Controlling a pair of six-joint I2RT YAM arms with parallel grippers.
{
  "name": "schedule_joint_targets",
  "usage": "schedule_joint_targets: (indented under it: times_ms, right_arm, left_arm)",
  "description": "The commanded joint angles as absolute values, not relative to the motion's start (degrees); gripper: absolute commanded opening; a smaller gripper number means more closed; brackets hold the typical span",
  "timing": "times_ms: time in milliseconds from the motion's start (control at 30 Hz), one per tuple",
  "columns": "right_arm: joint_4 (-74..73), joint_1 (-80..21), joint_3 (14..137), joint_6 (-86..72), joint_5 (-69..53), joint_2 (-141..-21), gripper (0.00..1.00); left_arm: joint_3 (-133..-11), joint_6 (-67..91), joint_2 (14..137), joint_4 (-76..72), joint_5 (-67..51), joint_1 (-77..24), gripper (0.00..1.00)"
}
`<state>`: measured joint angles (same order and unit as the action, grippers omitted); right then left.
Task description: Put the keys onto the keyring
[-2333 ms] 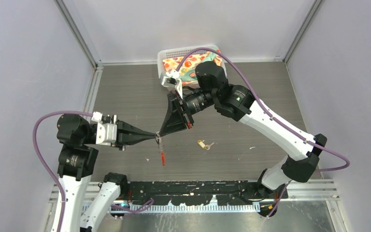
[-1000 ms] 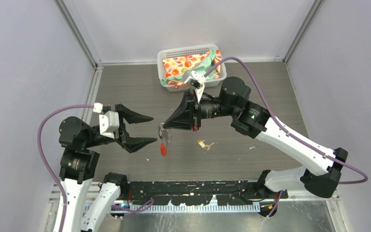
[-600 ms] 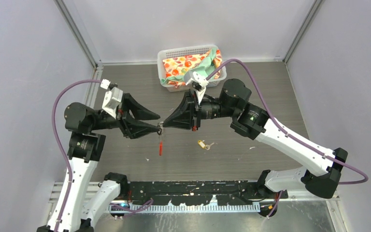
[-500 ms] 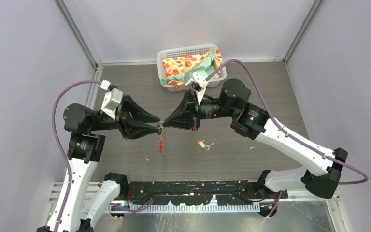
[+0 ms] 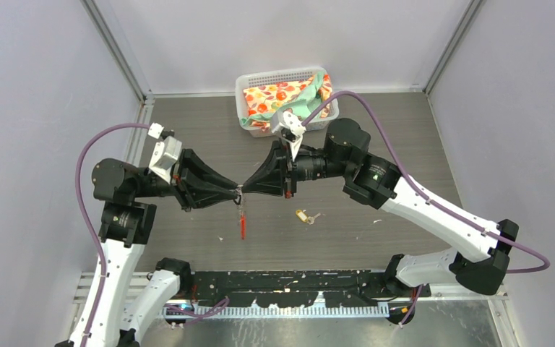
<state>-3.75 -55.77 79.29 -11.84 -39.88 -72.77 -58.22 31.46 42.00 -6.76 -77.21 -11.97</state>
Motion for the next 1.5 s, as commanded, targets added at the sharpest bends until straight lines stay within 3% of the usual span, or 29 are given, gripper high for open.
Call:
schedule_joint_targets:
  times_ms: [0, 100, 200, 367, 467, 667, 867, 967, 1067, 1133, 1333, 1400, 1467]
  right_arm:
    - [-3.54, -56.49, 82.41, -9.46, -37.85, -72.87, 0.01]
    - [-3.75, -56.98, 82.28, -8.73, -36.96, -72.77, 0.01]
    - [-4.7, -57.66, 82.62, -7.52, -36.15, -72.83, 0.01]
    - [-6.38, -58.09, 82.86, -5.68, -33.84, -72.23, 0.01]
    - [-6.74, -58.12, 82.44, -4.75, -32.58, -71.27, 0.01]
    - [-5.53, -58.11, 81.24, -5.17, -31.94, -70.42, 0.01]
    - [-4.99, -58.13, 80.72, -5.77, -32.39, -70.71, 0.01]
    - [-5.99, -58.1, 81.22, -6.13, -32.52, -70.81, 0.01]
    - [-13.11, -58.11, 84.22, -4.25, -31.54, -71.01, 0.25]
    - [-20.44, -58.12, 87.94, -1.1, -30.54, -71.24, 0.34]
    - [-51.34, -58.07, 107.59, 10.38, -30.43, -79.71, 0.44]
    - [-57.35, -58.03, 111.13, 12.08, -30.51, -82.27, 0.52]
    - [-59.12, -58.06, 111.8, 12.39, -30.67, -83.82, 0.54]
  left_arm:
    - [-59.52, 29.6, 42.16, -5.82, -77.02, -12.39, 0.23]
    - [-59.56, 28.78, 42.34, -3.93, -75.86, -12.4, 0.17]
    - [-58.86, 27.7, 42.53, -1.94, -74.72, -12.39, 0.01]
    - [-60.2, 22.2, 42.79, 6.57, -73.58, -12.39, 0.01]
    - [-61.06, 22.22, 42.98, 8.43, -73.32, -12.39, 0.13]
    - [-60.64, 25.43, 42.38, 7.91, -73.07, -12.39, 0.17]
    - [-59.03, 27.06, 40.64, 3.83, -71.38, -12.39, 0.01]
    - [-58.78, 26.56, 40.39, 3.39, -71.09, -12.39, 0.0]
    - [-59.46, 22.79, 40.42, 6.58, -71.11, -12.39, 0.01]
    - [-60.01, 18.85, 40.71, 9.82, -72.19, -12.39, 0.0]
    - [-65.22, 3.91, 44.01, 24.3, -74.48, -12.44, 0.01]
    - [-67.42, 0.39, 45.94, 29.46, -75.22, -12.6, 0.0]
    - [-69.61, -4.2, 47.8, 33.71, -75.51, -13.37, 0.01]
